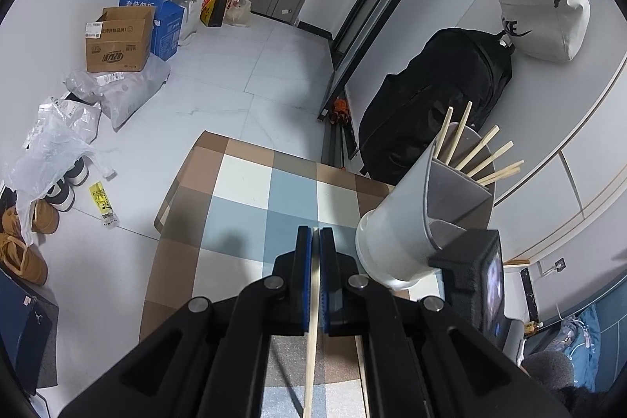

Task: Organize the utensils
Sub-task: 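Grasp a stick with the right gripper and lift while the left holds its stick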

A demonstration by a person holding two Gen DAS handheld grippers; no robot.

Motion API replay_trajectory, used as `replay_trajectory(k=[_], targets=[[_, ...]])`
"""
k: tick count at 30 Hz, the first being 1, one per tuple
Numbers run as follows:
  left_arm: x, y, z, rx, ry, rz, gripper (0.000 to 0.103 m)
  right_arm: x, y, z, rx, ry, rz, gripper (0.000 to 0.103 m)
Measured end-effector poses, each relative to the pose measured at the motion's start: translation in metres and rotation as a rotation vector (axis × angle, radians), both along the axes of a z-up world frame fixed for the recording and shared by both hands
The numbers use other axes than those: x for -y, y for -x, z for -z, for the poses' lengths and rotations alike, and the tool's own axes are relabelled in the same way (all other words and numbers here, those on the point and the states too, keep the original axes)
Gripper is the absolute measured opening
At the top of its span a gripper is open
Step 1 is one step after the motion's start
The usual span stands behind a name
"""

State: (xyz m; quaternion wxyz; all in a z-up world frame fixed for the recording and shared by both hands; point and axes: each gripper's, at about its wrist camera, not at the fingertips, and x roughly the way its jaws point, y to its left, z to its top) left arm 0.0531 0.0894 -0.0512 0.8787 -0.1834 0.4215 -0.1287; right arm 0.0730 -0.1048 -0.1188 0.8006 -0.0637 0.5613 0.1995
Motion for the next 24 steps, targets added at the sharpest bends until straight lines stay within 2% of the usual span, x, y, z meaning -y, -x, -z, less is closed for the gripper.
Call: replay_trajectory(k=[4, 10, 12, 13, 15, 16, 19, 24], targets=[[-0.002, -0.001, 0.001, -0.001, -0.003, -0.005, 0.000, -0.008, -0.006, 0.001, 0.005, 0.015, -0.008, 0.019], [-0.009, -0.004, 0.004, -0.012, 0.022, -0.021, 0.000, -0.011, -0.010, 0.003, 0.021, 0.011, 0.012, 0.020], [-0.009, -0.004, 0.004, -0.009, 0.023, -0.022, 0.000, -0.011, -0.008, 0.003, 0.036, 0.013, 0.008, 0.016], [-0.008, -0.004, 0.004, -0.006, 0.023, -0.021, 0.000, -0.007, -0.004, 0.001, 0.038, 0.009, 0.003, 0.007], [-0.006, -0.002, 0.002, 0.013, -0.002, -0.016, 0.000, -0.007, 0.000, -0.002, 0.068, 0.001, -0.005, 0.006], [-0.004, -0.001, 0.000, 0.026, -0.024, -0.022, 0.000, -0.005, 0.005, -0.008, 0.110, -0.005, -0.011, 0.006], [-0.008, 0.001, -0.001, 0.033, 0.010, -0.024, 0.000, 0.005, 0.015, -0.026, 0.178, -0.053, 0.004, 0.006], [-0.003, 0.007, -0.011, 0.094, -0.001, -0.026, 0.000, 0.027, 0.033, -0.068, 0.292, -0.158, 0.015, 0.006]])
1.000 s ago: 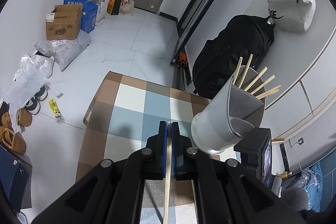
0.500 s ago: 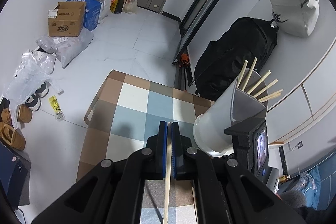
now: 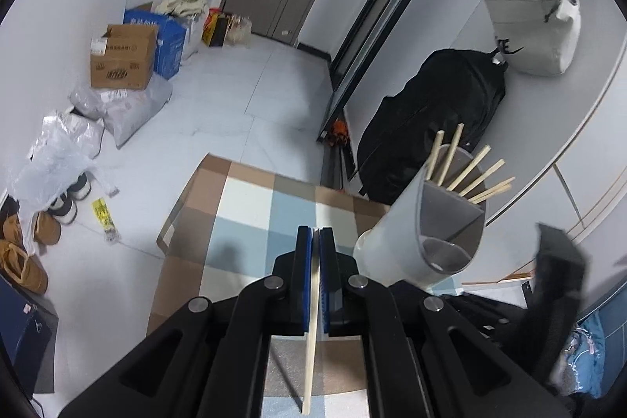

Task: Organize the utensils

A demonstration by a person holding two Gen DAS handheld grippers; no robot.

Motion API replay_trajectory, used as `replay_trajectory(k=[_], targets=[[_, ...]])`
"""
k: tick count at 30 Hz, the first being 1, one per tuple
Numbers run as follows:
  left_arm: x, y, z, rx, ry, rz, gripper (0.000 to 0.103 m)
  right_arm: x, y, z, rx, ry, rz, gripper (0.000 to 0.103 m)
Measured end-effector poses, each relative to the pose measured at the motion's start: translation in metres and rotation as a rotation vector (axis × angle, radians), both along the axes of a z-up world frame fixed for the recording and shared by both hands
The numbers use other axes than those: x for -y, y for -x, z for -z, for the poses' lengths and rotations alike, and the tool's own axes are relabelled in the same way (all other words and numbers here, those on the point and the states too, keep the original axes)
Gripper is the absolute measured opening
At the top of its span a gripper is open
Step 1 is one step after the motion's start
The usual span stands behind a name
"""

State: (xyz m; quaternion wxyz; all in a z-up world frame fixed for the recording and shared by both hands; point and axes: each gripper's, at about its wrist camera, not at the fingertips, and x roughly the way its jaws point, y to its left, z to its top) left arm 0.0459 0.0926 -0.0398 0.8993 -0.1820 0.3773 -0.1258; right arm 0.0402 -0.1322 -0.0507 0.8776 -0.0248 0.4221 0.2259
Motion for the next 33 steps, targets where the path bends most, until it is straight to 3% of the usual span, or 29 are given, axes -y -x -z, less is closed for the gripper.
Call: replay_trajectory(k=[10, 11, 19, 24, 29, 30, 32, 33], targets=[[0.021, 0.011, -0.025, 0.077, -0.052, 0.033, 0.000, 0.029, 0.026, -0.074, 0.179, -0.136, 0.010, 0.005], [0.024, 0.012, -0.029, 0.085, -0.058, 0.037, 0.000, 0.032, 0.029, -0.080, 0.194, -0.144, 0.009, 0.000], [0.039, 0.010, -0.045, 0.126, -0.087, 0.066, 0.000, 0.048, 0.035, -0.105, 0.237, -0.185, -0.009, 0.000], [0.039, 0.007, -0.037, 0.108, -0.106, 0.062, 0.000, 0.053, 0.035, -0.083, 0.144, -0.202, -0.013, 0.000], [0.035, 0.005, -0.026, 0.081, -0.106, 0.052, 0.000, 0.058, 0.028, -0.034, -0.052, -0.284, 0.024, 0.004], [0.034, 0.005, -0.025, 0.082, -0.112, 0.052, 0.000, 0.059, 0.027, -0.026, -0.089, -0.312, 0.038, 0.006], [0.031, 0.005, -0.025, 0.093, -0.126, 0.050, 0.000, 0.058, 0.024, -0.005, -0.183, -0.355, 0.077, 0.024], [0.030, 0.005, -0.024, 0.096, -0.124, 0.052, 0.000, 0.056, 0.023, 0.004, -0.216, -0.375, 0.089, 0.024]])
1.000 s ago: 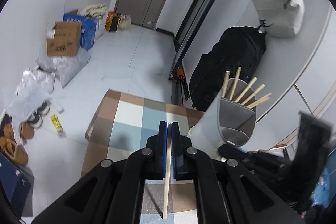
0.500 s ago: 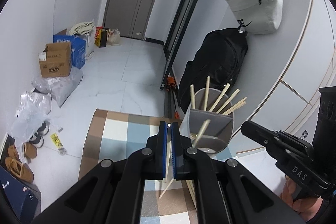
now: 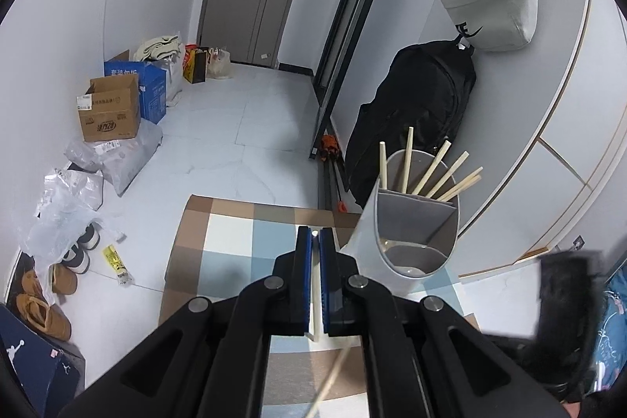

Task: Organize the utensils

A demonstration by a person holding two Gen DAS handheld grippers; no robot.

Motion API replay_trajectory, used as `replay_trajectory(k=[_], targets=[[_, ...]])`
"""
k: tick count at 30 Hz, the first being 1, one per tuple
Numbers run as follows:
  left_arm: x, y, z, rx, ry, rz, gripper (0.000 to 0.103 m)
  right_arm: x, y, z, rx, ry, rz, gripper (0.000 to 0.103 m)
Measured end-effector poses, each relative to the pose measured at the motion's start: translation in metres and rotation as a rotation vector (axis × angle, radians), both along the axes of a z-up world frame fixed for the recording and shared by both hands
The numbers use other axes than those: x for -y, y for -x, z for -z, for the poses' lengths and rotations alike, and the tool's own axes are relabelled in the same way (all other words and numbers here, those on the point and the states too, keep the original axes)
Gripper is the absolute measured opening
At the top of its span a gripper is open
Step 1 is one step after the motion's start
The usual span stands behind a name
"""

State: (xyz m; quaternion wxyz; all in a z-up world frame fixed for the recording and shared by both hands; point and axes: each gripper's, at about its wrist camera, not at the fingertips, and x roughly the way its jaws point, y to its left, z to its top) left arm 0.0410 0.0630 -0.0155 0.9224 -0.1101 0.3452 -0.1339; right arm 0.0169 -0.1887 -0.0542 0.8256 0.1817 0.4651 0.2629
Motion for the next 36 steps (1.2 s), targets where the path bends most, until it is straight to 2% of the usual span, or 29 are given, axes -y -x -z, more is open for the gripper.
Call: replay_trajectory(k=[2, 6, 10, 16, 22, 25, 28, 30, 31, 33, 36], targets=[[-0.003, 0.000, 0.001, 0.007, 0.002, -0.003, 0.000, -0.010, -0.001, 0.016, -0.062, 0.013, -0.016, 0.025], [-0.010, 0.001, 0.004, 0.014, 0.020, -0.001, 0.000, -0.026, -0.011, 0.034, -0.125, 0.109, 0.012, 0.025], [-0.014, 0.000, 0.007, 0.014, 0.041, 0.008, 0.000, -0.030, -0.030, 0.048, -0.151, 0.204, 0.062, 0.025], [-0.021, -0.002, 0.008, 0.004, 0.087, 0.023, 0.000, -0.029, -0.046, 0.070, -0.202, 0.290, 0.101, 0.025], [-0.023, -0.003, 0.009, -0.001, 0.104, 0.041, 0.000, -0.039, -0.053, 0.070, -0.184, 0.332, 0.123, 0.025], [-0.024, -0.004, 0.010, -0.010, 0.118, 0.041, 0.000, -0.048, -0.054, 0.069, -0.153, 0.397, 0.118, 0.024], [-0.025, -0.003, 0.010, -0.010, 0.114, 0.037, 0.000, -0.057, -0.051, 0.068, -0.107, 0.484, 0.105, 0.017], [-0.024, -0.002, 0.010, -0.007, 0.107, 0.037, 0.000, -0.063, -0.048, 0.068, -0.078, 0.506, 0.080, 0.012], [-0.024, -0.002, 0.009, -0.003, 0.100, 0.037, 0.000, -0.066, -0.046, 0.068, -0.059, 0.532, 0.071, 0.012], [-0.023, 0.000, 0.009, 0.003, 0.083, 0.037, 0.000, -0.066, -0.045, 0.066, -0.042, 0.535, 0.063, 0.002], [-0.023, 0.001, 0.007, 0.011, 0.073, 0.040, 0.000, -0.063, -0.043, 0.061, -0.028, 0.503, 0.049, 0.000]])
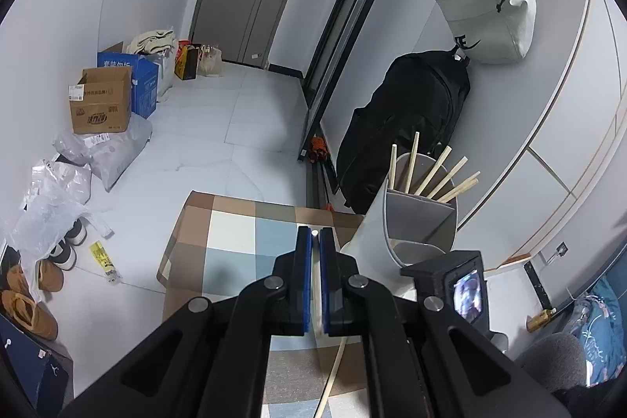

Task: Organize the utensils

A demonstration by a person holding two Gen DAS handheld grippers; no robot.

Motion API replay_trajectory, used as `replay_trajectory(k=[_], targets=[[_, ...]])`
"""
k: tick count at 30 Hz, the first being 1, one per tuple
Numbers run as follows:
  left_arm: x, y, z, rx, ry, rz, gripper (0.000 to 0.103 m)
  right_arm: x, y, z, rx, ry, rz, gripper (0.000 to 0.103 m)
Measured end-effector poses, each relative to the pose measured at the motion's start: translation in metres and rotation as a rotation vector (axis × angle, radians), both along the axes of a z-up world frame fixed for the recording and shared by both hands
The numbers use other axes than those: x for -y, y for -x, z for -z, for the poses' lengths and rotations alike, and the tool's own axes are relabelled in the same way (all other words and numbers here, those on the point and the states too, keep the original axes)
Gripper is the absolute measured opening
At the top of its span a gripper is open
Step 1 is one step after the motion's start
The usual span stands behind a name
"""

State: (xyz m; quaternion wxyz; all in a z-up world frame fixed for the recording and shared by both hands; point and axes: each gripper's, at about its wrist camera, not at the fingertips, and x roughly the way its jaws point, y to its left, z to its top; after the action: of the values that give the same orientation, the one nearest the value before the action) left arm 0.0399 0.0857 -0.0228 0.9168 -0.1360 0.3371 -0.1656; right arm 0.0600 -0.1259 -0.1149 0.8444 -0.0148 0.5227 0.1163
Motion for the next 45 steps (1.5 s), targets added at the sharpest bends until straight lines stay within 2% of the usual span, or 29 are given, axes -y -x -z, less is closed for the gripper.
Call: replay_trajectory(k=[3, 8, 15, 17, 21, 24, 26, 28, 33, 37, 40, 42, 44, 45], targets=[[-0.002, 0.000, 0.000, -0.002, 0.004, -0.001, 0.000, 0.009, -0.001, -0.009, 0.022, -0.053, -0.008, 0.000], [-0.003, 0.003, -0.004, 0.000, 0.012, -0.014, 0.000, 0.021, 0.016, -0.045, 0.105, -0.155, -0.014, 0.000], [0.003, 0.005, -0.007, 0.005, -0.006, -0.008, 0.000, 0.024, 0.030, -0.088, 0.210, -0.231, -0.030, 0.000], [0.005, 0.006, -0.007, 0.004, -0.011, -0.007, 0.000, 0.027, 0.029, -0.085, 0.176, -0.255, -0.023, 0.000], [0.005, 0.010, -0.008, 0.016, -0.023, -0.011, 0.000, 0.037, 0.013, -0.046, -0.026, -0.308, 0.039, 0.004], [0.004, 0.010, -0.006, 0.016, -0.021, -0.013, 0.000, 0.030, 0.004, -0.022, -0.072, -0.264, 0.040, 0.010], [0.001, 0.009, -0.005, 0.015, -0.016, -0.015, 0.000, 0.025, -0.001, -0.013, -0.088, -0.257, 0.069, 0.026], [-0.002, 0.006, -0.004, 0.012, -0.010, -0.017, 0.000, 0.018, -0.004, -0.009, -0.082, -0.230, 0.081, 0.037], [-0.009, 0.002, -0.002, 0.002, 0.012, -0.014, 0.000, 0.001, -0.014, 0.003, -0.075, -0.090, 0.139, 0.041], [-0.008, 0.002, -0.002, 0.015, -0.007, -0.001, 0.000, -0.014, -0.023, 0.008, -0.036, 0.014, 0.131, 0.051], [-0.010, 0.003, -0.002, 0.024, -0.009, 0.008, 0.000, -0.029, -0.026, 0.010, -0.011, 0.104, 0.115, 0.050], [-0.012, 0.001, -0.001, 0.016, 0.001, 0.006, 0.000, -0.032, -0.025, 0.010, 0.009, 0.114, 0.118, 0.042], [-0.016, -0.001, 0.001, -0.001, 0.020, 0.001, 0.000, -0.035, -0.026, 0.008, 0.018, 0.120, 0.108, 0.016], [-0.018, -0.002, 0.001, -0.005, 0.027, -0.003, 0.000, -0.037, -0.027, 0.008, 0.017, 0.125, 0.103, 0.011]])
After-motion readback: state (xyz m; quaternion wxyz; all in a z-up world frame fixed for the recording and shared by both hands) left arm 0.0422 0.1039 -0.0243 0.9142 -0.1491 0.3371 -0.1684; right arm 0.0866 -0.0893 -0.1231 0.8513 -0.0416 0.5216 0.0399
